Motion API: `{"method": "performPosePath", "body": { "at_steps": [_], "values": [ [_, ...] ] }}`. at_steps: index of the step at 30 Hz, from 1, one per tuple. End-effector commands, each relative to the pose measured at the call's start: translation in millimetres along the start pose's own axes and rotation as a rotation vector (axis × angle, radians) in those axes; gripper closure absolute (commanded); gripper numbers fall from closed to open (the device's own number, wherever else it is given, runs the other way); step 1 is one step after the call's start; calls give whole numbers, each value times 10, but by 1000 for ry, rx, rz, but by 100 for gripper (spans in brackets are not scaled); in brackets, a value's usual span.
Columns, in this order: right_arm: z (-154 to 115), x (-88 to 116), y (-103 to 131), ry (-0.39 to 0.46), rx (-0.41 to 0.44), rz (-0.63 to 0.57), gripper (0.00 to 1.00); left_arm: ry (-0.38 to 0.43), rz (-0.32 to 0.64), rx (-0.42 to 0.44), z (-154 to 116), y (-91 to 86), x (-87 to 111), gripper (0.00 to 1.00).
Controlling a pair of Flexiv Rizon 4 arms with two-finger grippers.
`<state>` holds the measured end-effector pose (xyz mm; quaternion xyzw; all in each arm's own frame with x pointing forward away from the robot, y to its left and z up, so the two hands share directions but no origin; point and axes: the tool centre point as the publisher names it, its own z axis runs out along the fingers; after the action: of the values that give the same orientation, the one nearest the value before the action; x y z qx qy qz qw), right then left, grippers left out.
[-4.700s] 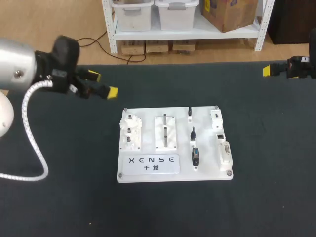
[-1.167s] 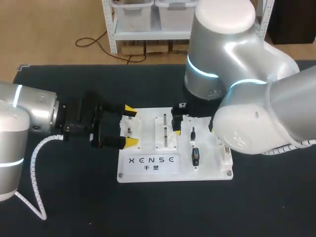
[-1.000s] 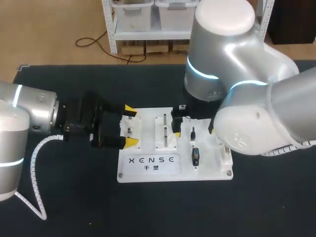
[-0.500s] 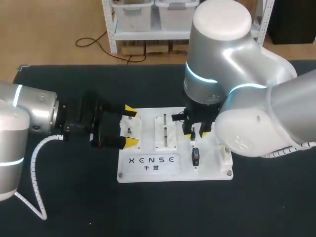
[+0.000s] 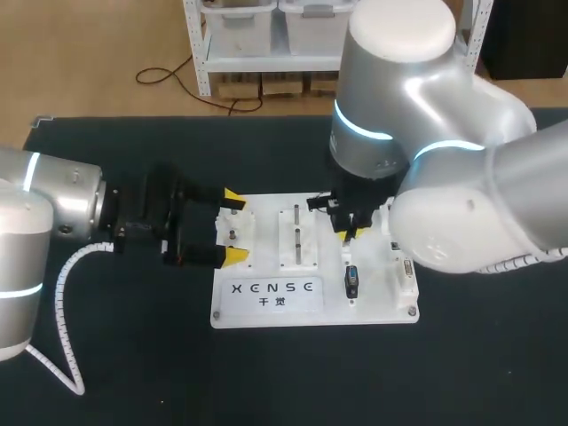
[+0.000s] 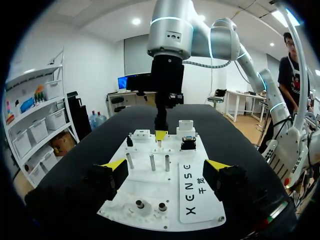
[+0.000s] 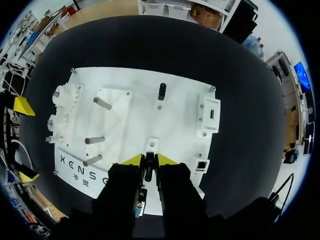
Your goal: Insert the Ethernet cable into its matching sockets.
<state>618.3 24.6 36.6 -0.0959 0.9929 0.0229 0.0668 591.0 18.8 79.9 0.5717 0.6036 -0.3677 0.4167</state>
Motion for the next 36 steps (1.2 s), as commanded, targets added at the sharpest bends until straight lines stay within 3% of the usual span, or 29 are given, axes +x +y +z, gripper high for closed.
{"method": "performPosePath", "body": {
  "at_steps": [1, 16, 36],
  "values": [
    [-189, -13, -89, 1, 8, -1, 100, -5, 3, -3, 4, 0, 18, 0],
    [-221, 63, -638, 16, 82, 71, 100, -5, 3, -3, 4, 0, 18, 0],
    [-42, 192, -681, 55, 99, 69, 100, -5, 3, -3, 4, 0, 18, 0]
  ]
}}
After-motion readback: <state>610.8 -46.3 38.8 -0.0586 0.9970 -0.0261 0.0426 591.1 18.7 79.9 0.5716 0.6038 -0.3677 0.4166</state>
